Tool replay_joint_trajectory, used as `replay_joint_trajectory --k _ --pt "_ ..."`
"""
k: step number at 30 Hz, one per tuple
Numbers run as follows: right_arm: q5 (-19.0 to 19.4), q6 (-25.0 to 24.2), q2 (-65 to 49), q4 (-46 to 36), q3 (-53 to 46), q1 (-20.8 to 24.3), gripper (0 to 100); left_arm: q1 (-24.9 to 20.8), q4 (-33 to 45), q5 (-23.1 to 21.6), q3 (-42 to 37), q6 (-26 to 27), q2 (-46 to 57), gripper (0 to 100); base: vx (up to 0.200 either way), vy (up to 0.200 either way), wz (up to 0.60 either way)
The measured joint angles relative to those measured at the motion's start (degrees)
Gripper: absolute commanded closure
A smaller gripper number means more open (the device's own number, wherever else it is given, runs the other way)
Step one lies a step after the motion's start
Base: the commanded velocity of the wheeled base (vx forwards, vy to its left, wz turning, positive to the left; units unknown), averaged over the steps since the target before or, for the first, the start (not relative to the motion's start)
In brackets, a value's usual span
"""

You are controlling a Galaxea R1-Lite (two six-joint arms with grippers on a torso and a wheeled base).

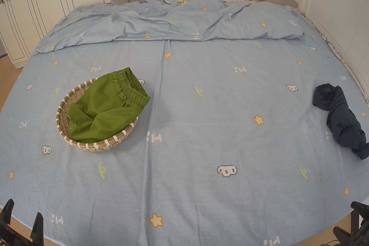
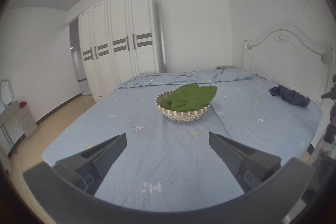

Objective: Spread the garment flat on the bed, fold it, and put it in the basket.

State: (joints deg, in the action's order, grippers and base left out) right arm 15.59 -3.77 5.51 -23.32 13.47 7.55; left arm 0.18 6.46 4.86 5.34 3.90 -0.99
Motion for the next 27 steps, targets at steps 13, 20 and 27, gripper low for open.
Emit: replay_joint_trajectory --k 13,20,27 --pt "-18.48 0.77 -0.37 24.52 -10.47 -0.61 0 -0.18 -5.27 -4.57 -3.89 -3.30 0.24 0 0.000 0.000 0.00" --pt "-18.37 1.45 -0.83 23.25 -12.31 -4.83 0 -0.26 -6.41 -3.89 -4.29 -4.39 0.24 0 0.000 0.000 0.00" --pt "-17.20 2.18 -3.56 22.88 -12.46 -7.41 0 -0.26 -6.51 -3.69 -4.33 -4.69 0.24 0 0.000 0.000 0.00"
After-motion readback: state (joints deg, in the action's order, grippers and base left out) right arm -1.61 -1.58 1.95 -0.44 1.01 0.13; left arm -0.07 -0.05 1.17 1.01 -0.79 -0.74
